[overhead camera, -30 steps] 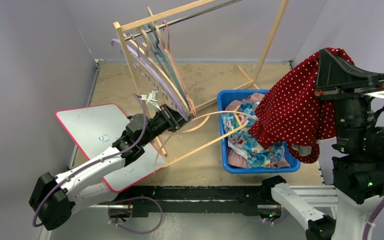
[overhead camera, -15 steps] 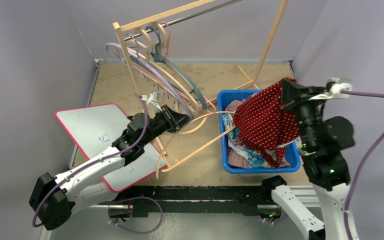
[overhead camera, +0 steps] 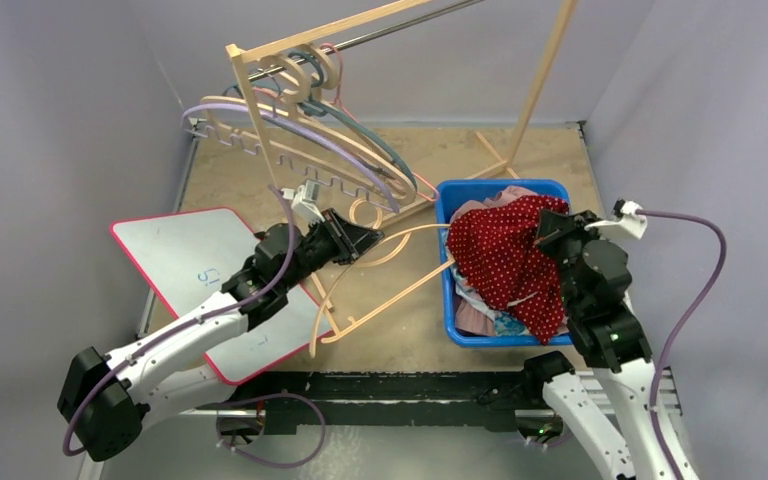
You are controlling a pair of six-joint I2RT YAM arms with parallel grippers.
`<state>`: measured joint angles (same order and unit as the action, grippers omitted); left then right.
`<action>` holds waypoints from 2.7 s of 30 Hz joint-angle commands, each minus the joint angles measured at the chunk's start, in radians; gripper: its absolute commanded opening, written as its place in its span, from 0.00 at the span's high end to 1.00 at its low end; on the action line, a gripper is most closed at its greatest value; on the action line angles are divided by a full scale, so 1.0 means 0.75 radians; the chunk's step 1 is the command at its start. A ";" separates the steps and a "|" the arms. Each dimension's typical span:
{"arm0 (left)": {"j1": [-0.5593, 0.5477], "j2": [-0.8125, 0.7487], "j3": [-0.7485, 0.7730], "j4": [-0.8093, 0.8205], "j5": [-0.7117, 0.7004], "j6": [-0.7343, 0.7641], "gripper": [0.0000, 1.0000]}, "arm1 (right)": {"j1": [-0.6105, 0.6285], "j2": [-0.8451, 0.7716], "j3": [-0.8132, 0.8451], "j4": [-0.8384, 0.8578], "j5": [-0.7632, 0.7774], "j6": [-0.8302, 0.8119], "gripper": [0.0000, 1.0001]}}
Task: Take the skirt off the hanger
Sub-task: Place the skirt in the bin, then place the hanger at the clothesline.
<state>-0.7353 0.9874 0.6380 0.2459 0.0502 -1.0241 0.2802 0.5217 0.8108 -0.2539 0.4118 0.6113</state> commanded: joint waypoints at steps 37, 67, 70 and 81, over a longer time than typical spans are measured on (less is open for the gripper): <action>0.001 -0.322 0.092 -0.205 -0.267 0.112 1.00 | -0.006 0.093 -0.182 -0.385 0.347 0.615 0.61; 0.001 -0.178 -0.163 0.798 0.210 -0.115 1.00 | -0.006 0.133 0.631 -0.528 -0.796 -0.489 0.01; 0.001 -0.115 -0.153 0.896 0.308 -0.124 1.00 | -0.006 0.212 0.699 -0.626 -0.893 -0.485 0.01; 0.001 -0.037 -0.127 0.997 0.487 -0.123 1.00 | -0.005 0.345 0.701 -0.688 -1.295 -0.531 0.06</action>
<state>-0.7353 0.9707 0.5121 0.8940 0.3367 -1.1255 0.2745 0.7860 1.3140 -0.7654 -0.4129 0.2455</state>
